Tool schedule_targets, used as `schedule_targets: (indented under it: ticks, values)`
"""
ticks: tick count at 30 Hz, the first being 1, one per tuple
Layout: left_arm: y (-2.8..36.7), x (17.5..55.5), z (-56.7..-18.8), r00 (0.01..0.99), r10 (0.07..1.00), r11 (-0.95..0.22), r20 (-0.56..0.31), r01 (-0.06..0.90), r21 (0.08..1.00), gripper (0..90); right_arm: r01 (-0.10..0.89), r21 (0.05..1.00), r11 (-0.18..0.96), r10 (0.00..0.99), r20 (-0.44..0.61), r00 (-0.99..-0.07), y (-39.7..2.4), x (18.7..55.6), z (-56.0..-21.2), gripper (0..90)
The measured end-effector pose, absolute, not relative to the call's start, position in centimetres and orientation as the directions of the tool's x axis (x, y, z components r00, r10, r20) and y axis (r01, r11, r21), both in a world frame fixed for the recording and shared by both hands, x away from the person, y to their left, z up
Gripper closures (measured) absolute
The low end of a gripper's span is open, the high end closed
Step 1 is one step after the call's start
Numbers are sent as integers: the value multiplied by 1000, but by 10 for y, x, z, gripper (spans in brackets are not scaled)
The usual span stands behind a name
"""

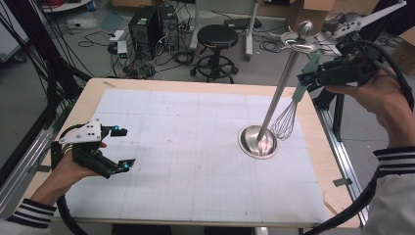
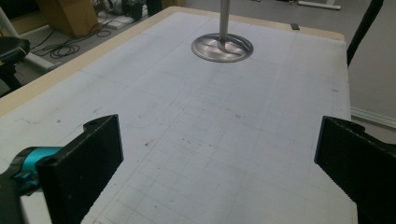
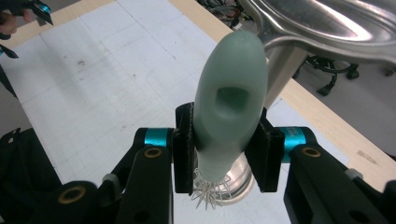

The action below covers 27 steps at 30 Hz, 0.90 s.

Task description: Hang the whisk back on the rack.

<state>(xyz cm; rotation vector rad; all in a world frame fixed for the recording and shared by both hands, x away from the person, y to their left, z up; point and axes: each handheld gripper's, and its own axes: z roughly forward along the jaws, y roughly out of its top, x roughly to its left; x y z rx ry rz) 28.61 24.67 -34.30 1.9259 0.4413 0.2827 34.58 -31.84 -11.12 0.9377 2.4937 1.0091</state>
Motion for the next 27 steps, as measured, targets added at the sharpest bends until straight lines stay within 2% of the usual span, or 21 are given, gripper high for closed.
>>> schedule_targets:
  ticks: [27]
  values:
    - [247, 287, -343, 899, 437, -344, -8, 175, 922, 17, 491, 696, 524, 700, -24, -714, -321, 349, -110, 660]
